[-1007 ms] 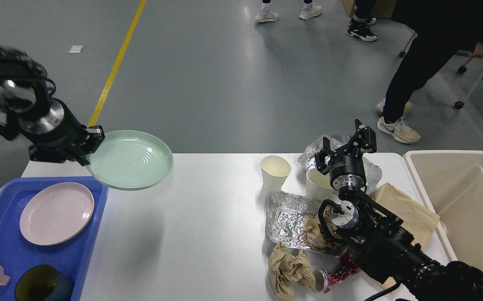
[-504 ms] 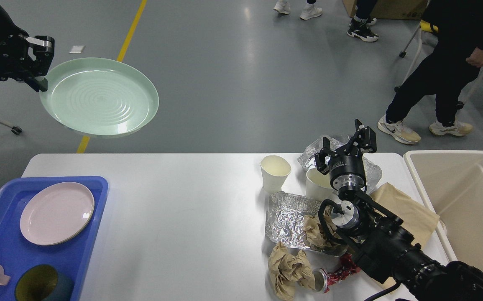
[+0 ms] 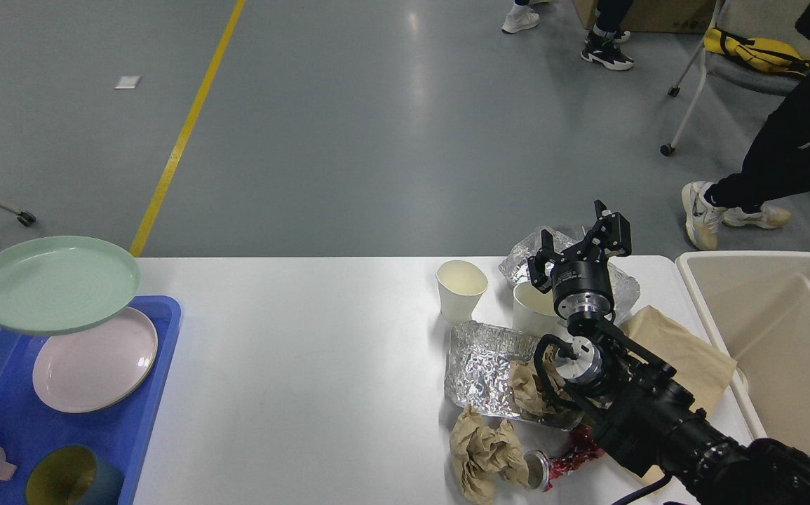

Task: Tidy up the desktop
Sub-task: 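Lift the green plate and carry it over the blue tray, then lower the green plate onto the pink plate and release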

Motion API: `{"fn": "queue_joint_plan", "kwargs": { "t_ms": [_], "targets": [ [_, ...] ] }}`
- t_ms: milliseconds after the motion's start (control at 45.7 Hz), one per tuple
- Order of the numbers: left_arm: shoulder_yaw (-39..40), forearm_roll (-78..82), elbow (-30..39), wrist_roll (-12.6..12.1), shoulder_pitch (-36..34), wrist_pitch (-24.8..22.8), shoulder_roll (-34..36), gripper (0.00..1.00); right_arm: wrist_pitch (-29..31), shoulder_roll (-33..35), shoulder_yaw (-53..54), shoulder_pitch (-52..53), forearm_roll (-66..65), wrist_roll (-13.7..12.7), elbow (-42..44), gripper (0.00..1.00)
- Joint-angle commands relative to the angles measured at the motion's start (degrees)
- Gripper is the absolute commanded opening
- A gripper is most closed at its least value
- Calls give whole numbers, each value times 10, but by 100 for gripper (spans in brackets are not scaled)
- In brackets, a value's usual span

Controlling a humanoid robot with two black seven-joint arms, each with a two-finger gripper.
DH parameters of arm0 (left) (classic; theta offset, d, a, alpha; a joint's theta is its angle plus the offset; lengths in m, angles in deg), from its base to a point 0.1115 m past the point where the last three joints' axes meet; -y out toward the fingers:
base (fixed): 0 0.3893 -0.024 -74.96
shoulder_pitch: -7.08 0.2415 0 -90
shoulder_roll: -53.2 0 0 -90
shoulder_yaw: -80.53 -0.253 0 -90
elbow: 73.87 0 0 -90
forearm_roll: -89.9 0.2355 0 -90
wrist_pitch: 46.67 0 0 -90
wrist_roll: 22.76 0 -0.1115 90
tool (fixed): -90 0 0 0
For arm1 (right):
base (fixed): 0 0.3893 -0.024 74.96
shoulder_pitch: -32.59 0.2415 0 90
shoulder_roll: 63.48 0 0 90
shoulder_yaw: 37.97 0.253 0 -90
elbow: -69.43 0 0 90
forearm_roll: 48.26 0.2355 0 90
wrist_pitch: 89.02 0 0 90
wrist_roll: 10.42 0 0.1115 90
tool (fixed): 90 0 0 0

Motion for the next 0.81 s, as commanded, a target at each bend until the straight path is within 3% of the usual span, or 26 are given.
{"fn": "queue_joint_plan", "kwargs": {
  "t_ms": [0, 131, 307, 547, 788],
  "targets": [
    [0, -4, -1, 50, 59, 90, 18, 0, 0, 0, 0, 0, 0, 0, 0, 100],
    [1, -8, -1, 83, 110, 174, 17, 0, 0, 0, 0, 0, 0, 1, 0, 100],
    [53, -8, 0, 110, 185, 202, 14, 0, 0, 0, 0, 0, 0, 1, 0, 100],
    [125, -8, -2, 112, 271, 270, -4, 0, 0, 0, 0, 0, 0, 0, 0, 100],
    [133, -8, -2, 119, 298, 296, -23, 1, 0, 0, 0, 0, 0, 1, 0, 100]
  ]
}}
